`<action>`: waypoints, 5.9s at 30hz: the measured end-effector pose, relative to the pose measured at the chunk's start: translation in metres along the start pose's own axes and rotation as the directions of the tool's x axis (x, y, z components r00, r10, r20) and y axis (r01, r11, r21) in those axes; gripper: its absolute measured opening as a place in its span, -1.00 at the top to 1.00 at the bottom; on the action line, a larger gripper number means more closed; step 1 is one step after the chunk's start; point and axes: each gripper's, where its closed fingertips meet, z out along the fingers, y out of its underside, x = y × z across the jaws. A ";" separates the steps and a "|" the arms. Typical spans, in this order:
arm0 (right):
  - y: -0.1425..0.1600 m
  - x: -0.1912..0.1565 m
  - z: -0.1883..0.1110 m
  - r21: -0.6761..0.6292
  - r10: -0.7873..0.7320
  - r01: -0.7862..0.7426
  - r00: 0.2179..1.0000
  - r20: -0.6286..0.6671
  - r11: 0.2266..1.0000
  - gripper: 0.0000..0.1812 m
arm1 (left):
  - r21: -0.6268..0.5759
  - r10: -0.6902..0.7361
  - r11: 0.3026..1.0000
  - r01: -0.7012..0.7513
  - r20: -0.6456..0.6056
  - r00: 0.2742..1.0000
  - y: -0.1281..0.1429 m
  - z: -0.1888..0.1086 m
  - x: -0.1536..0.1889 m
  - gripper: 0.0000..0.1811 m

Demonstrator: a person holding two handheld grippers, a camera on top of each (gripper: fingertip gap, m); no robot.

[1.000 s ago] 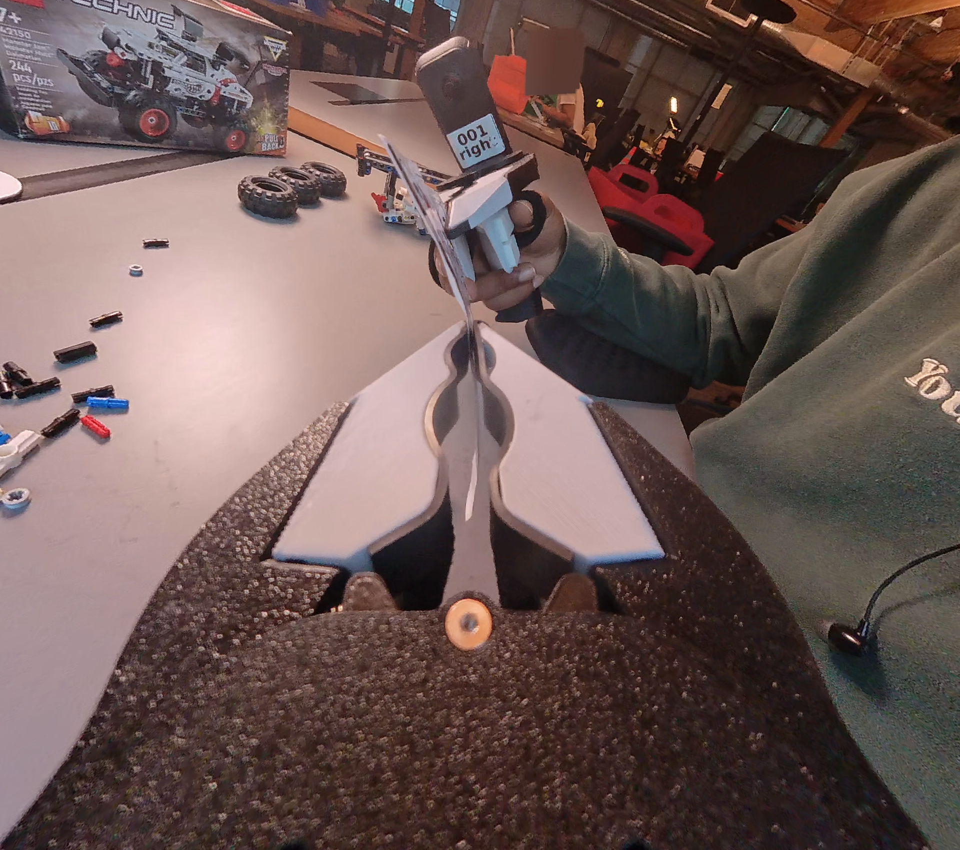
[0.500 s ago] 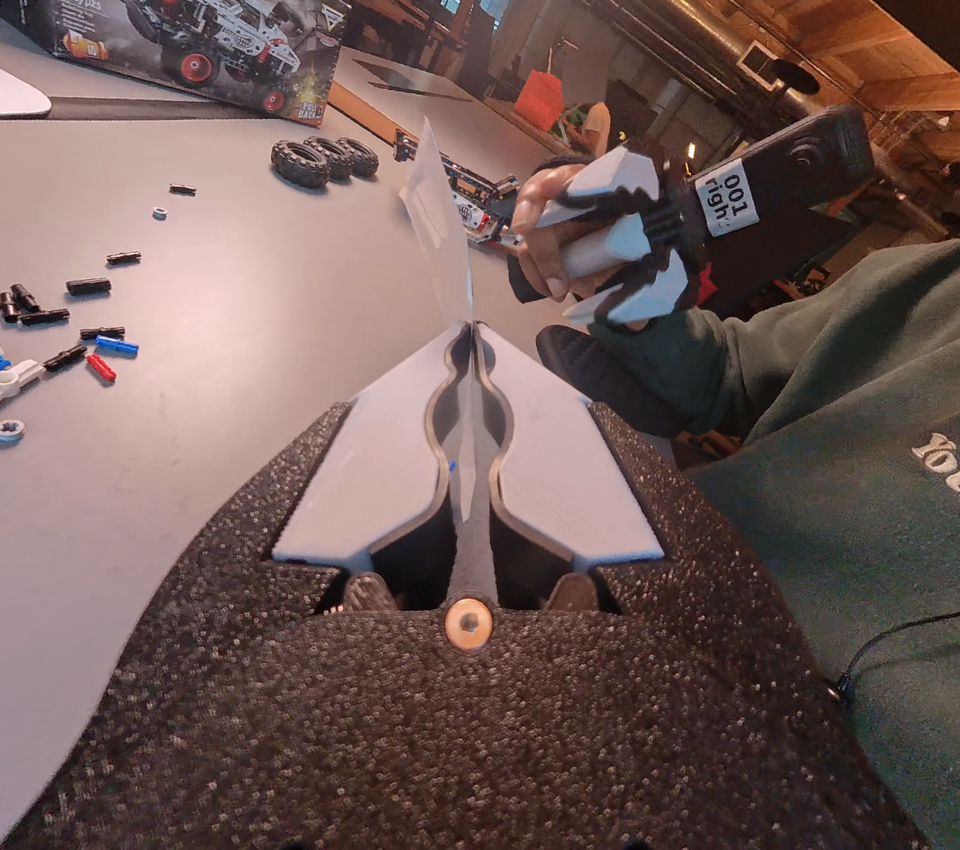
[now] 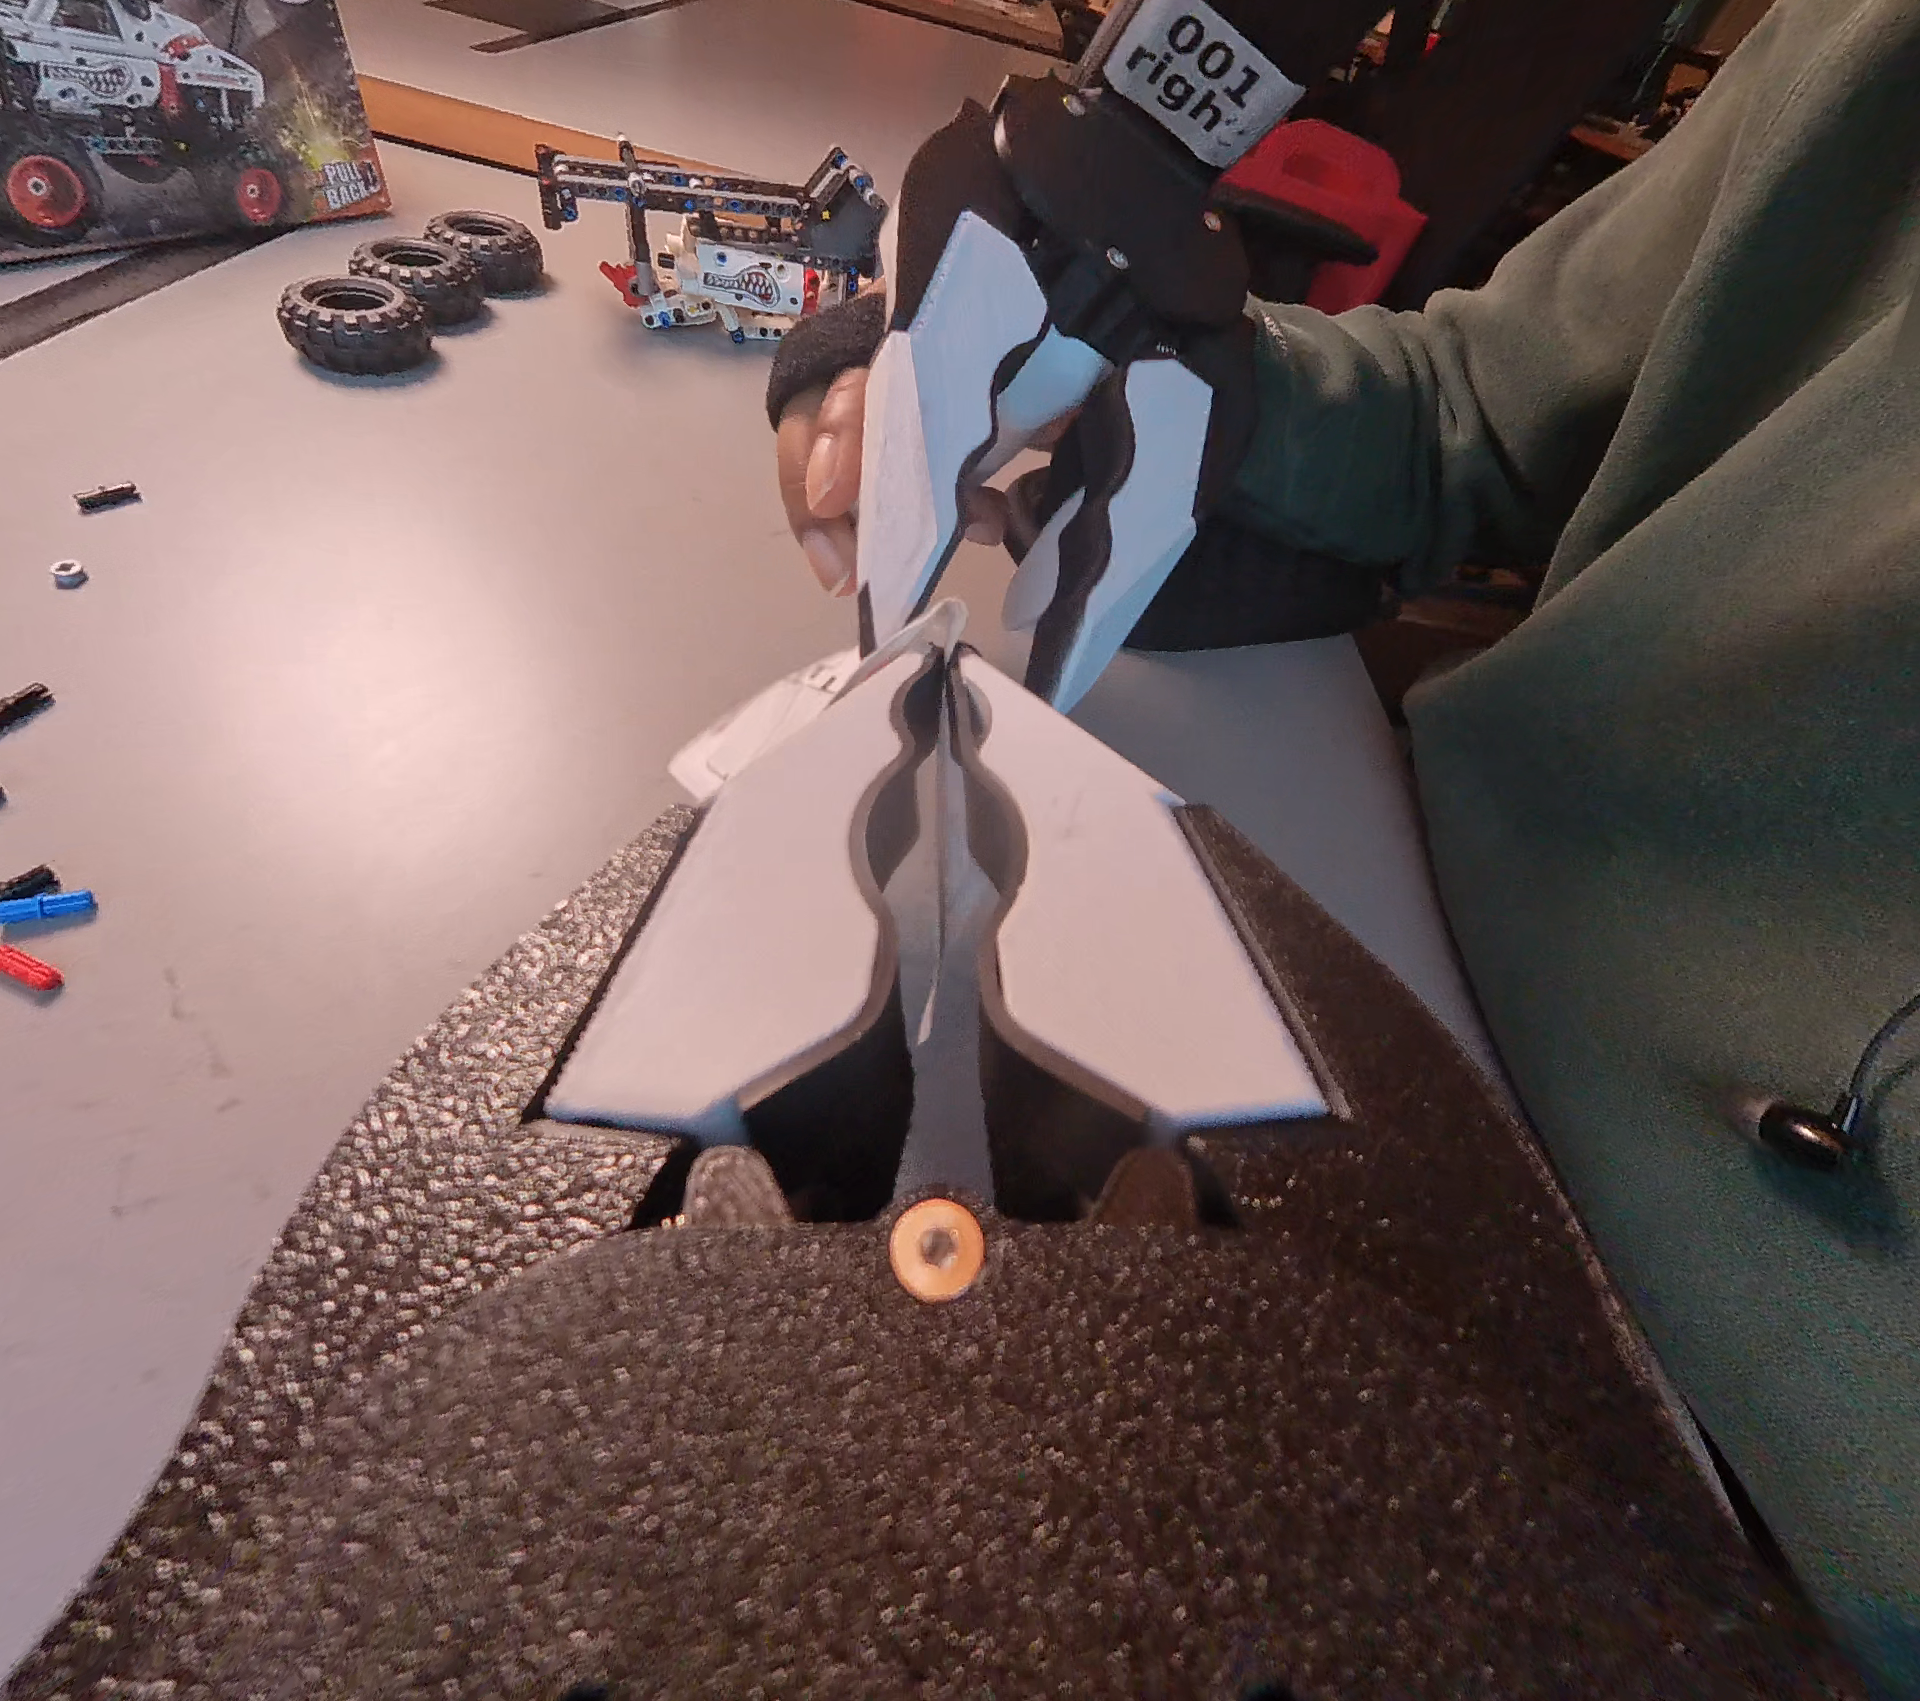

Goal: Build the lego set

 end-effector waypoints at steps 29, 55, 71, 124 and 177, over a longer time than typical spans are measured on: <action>-0.006 0.019 -0.022 0.073 0.047 -0.043 0.997 -0.056 0.996 1.00 | -0.036 0.019 0.999 -0.017 0.069 0.997 0.005 0.000 -0.008 1.00; -0.018 0.108 -0.119 0.500 0.431 -0.282 0.877 -0.212 0.819 1.00 | -0.311 -0.093 0.931 0.189 0.298 0.950 -0.072 0.039 -0.287 1.00; -0.005 0.114 -0.111 0.459 0.445 -0.294 0.856 -0.263 0.838 1.00 | -0.388 0.331 0.920 -0.053 0.700 0.632 -0.094 -0.025 -0.329 0.72; -0.020 0.018 -0.018 -0.136 -0.624 0.637 0.651 -0.433 0.759 1.00 | 0.114 -0.630 0.688 0.717 -0.395 0.668 -0.020 -0.029 -0.026 0.76; -0.018 0.063 -0.019 0.488 0.739 -0.650 0.674 0.015 0.583 0.75 | 0.537 -0.561 0.608 0.585 -0.231 0.795 -0.046 -0.056 -0.064 1.00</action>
